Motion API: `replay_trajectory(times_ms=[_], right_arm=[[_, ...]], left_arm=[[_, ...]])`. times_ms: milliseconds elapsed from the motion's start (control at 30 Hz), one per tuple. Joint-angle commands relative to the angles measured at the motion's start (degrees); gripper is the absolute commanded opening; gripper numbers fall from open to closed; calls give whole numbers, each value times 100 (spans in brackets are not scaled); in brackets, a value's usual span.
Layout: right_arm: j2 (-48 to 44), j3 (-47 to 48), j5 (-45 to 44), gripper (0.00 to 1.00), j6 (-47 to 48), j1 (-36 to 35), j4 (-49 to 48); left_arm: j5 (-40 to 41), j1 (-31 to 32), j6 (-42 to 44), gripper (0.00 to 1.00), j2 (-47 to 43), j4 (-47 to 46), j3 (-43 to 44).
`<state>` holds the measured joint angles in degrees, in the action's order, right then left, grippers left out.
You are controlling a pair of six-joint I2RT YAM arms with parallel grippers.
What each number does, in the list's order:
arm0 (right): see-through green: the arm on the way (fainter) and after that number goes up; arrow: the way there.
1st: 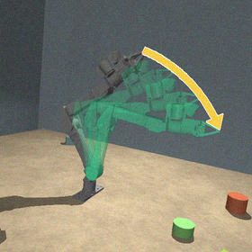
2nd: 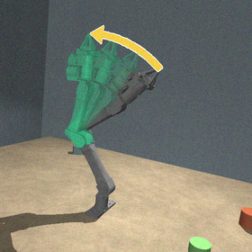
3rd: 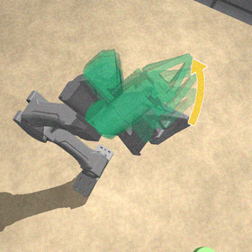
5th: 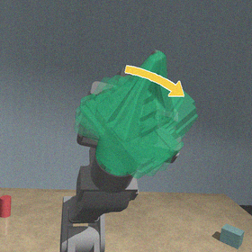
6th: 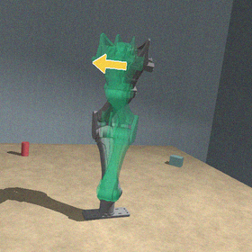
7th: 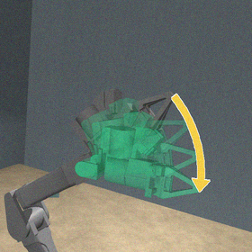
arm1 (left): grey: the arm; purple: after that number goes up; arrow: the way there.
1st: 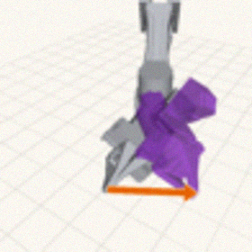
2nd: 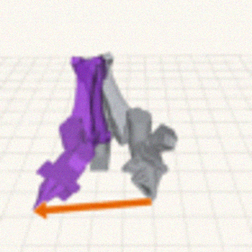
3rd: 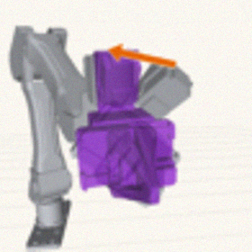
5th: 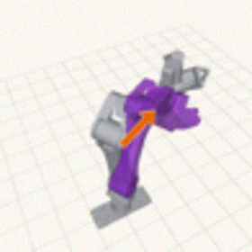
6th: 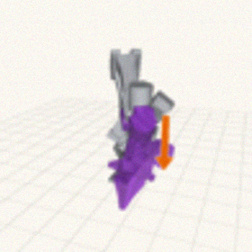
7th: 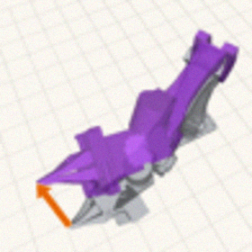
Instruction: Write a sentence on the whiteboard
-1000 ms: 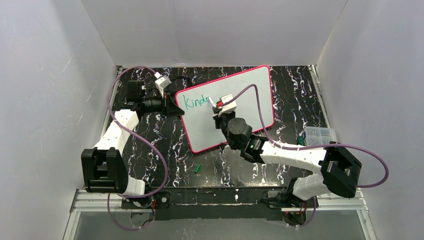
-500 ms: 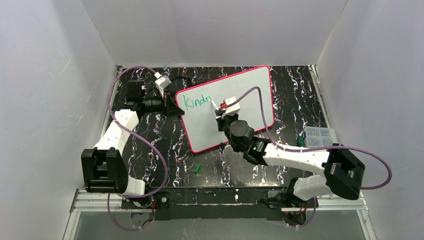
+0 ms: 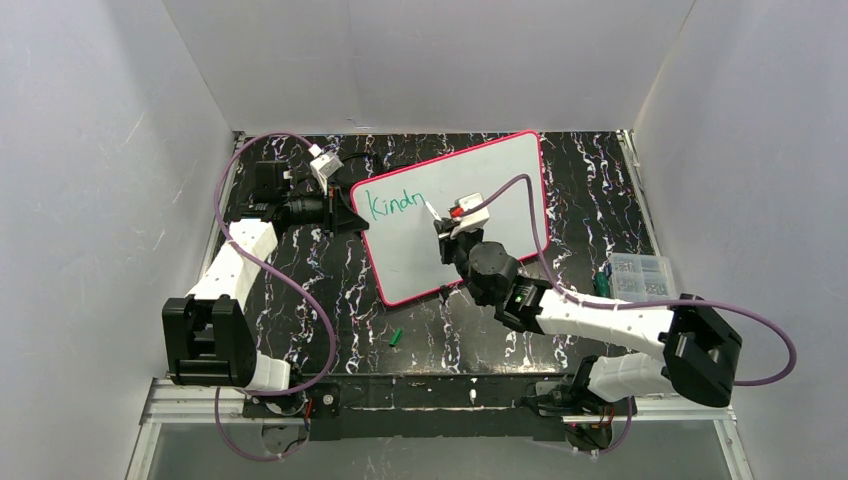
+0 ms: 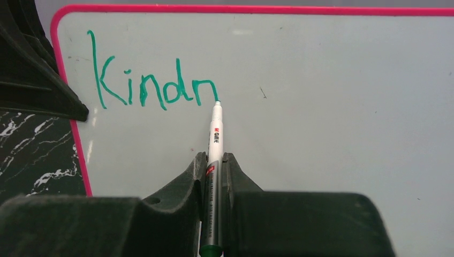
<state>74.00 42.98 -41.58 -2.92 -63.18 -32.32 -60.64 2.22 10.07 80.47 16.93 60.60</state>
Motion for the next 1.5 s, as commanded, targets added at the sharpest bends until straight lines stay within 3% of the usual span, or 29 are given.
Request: replay_trajectory(times_ms=[0, 733, 1467], right_arm=[[-381, 33, 0, 1, 130, -2, -342], [302, 316, -174, 1, 694, 16, -813], [336, 369, -481, 1, 775, 107, -859]], left_arm=[[307, 27, 392, 0, -187, 109, 108], [307, 25, 402, 0, -207, 109, 102], [299, 27, 396, 0, -194, 109, 111]])
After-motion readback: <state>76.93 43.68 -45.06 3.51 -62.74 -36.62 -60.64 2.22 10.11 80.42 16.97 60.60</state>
